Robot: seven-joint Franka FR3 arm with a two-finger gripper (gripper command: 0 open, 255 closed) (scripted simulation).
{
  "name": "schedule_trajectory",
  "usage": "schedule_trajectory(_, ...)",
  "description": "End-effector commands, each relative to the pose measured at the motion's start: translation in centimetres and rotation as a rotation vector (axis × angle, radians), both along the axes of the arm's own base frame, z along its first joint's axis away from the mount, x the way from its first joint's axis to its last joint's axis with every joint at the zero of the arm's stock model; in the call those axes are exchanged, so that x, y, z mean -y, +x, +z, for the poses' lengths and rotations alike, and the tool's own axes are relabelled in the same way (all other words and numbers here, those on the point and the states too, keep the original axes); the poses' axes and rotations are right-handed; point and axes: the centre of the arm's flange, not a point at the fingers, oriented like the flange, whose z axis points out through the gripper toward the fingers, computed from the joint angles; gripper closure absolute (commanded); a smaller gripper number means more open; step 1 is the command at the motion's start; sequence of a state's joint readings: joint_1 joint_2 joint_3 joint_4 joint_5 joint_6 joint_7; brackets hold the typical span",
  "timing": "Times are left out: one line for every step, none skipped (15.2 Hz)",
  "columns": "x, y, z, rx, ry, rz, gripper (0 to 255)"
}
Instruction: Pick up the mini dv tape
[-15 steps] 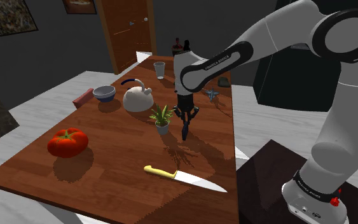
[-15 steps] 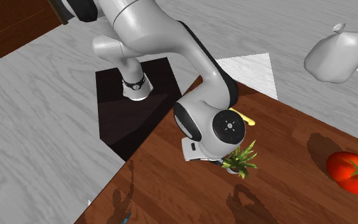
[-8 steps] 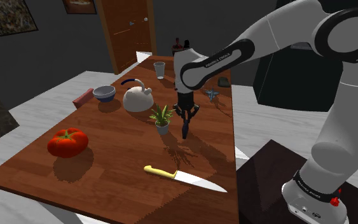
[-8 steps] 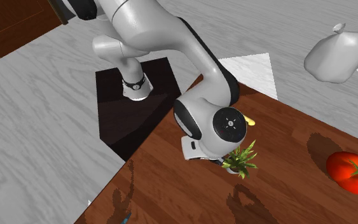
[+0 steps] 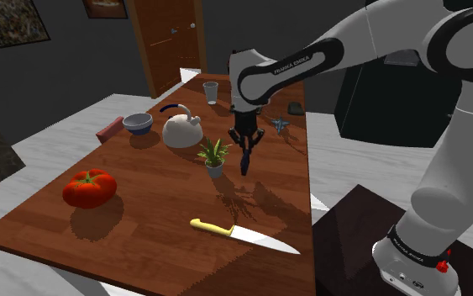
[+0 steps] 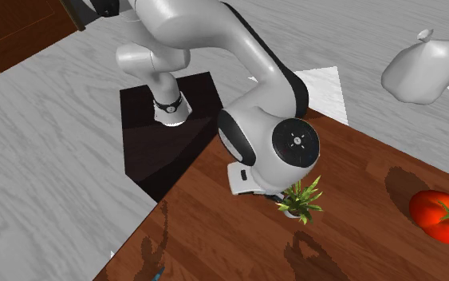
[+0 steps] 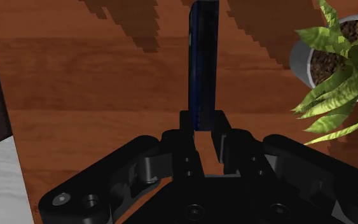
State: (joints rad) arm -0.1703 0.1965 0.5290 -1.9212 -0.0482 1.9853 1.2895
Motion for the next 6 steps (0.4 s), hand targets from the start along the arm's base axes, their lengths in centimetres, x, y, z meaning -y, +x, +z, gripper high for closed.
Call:
schedule_trajectory(0.0, 0.0, 1.1, -0.001, 0.0, 0.0, 255)
schedule_trajectory(0.0, 0.0, 1.6, -0.001, 0.0, 0.0, 255)
schedule_trajectory(0.0, 0.0, 2.1, -0.001, 0.0, 0.0, 255)
schedule_trajectory(0.0, 0.0, 2.6, -0.001, 0.0, 0.0, 255)
schedule_trajectory(0.0, 0.0, 2.7, -0.001, 0.0, 0.0, 255)
schedule_trajectory(0.0, 0.0, 2.7, -0.001, 0.0, 0.0, 255)
